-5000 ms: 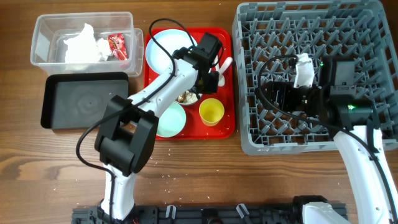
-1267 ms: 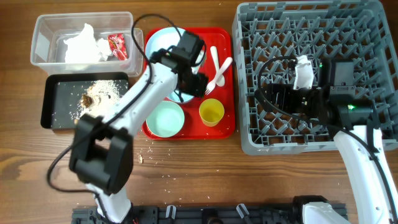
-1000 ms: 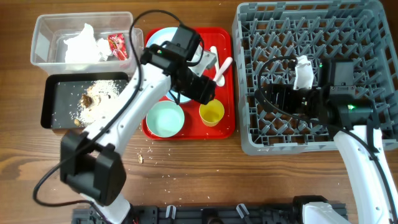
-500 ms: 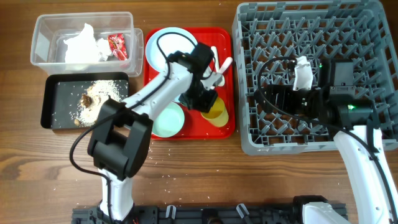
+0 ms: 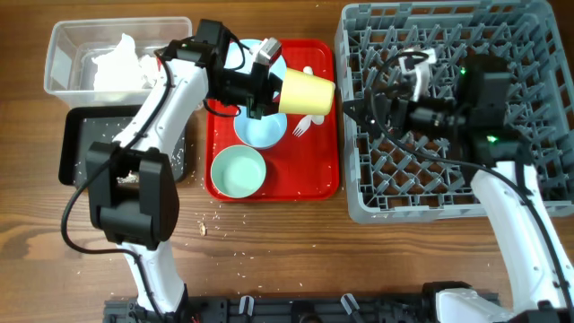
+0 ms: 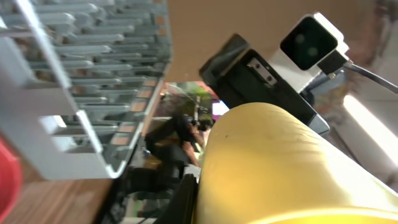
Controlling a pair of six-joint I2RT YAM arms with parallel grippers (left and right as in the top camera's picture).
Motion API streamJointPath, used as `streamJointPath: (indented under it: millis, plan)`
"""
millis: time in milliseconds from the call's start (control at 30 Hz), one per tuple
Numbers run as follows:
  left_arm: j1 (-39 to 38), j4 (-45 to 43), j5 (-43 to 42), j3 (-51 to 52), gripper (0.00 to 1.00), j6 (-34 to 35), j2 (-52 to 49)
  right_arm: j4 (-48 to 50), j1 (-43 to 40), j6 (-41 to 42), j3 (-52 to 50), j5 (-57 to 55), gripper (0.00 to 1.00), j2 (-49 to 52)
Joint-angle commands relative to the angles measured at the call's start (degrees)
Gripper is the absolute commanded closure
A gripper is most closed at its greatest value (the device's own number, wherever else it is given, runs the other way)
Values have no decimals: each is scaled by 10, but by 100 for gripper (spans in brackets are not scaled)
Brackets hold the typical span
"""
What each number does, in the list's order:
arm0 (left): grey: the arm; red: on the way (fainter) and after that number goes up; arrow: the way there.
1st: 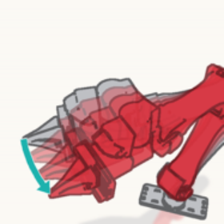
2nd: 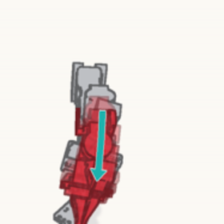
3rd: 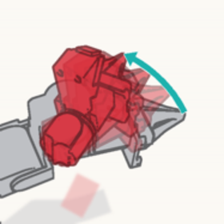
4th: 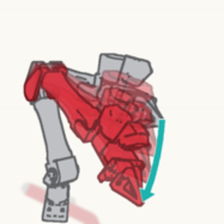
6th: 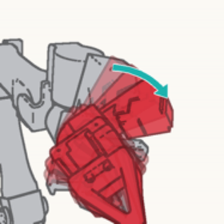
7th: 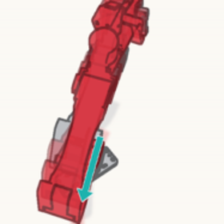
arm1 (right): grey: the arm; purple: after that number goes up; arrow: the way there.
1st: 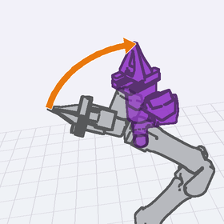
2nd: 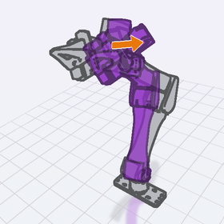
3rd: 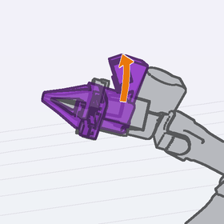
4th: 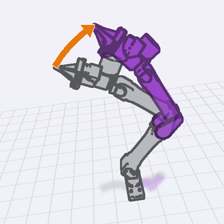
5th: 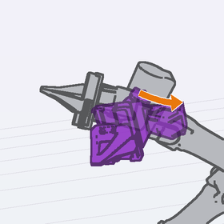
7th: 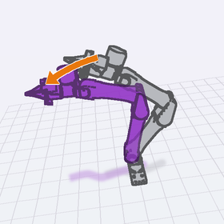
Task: Sort waste into correct bins and load items into the dishwasher rack
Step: 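Hand the yellow cup from left gripper to right gripper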
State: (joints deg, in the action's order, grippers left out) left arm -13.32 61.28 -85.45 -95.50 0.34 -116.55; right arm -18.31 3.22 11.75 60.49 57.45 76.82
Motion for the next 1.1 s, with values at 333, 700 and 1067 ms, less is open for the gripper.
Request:
streamJointPath:
  millis: [333,700,1067]
  plan:
    - [-39,0,-49,-9,96,2,19,110,63,80,9,44,42,33]
    - [-38,-2,-49,-9,76,2,19,109,63,79,9,44,47,33]
    - [-38,-2,-49,-9,96,2,19,36,63,32,9,30,33,33]
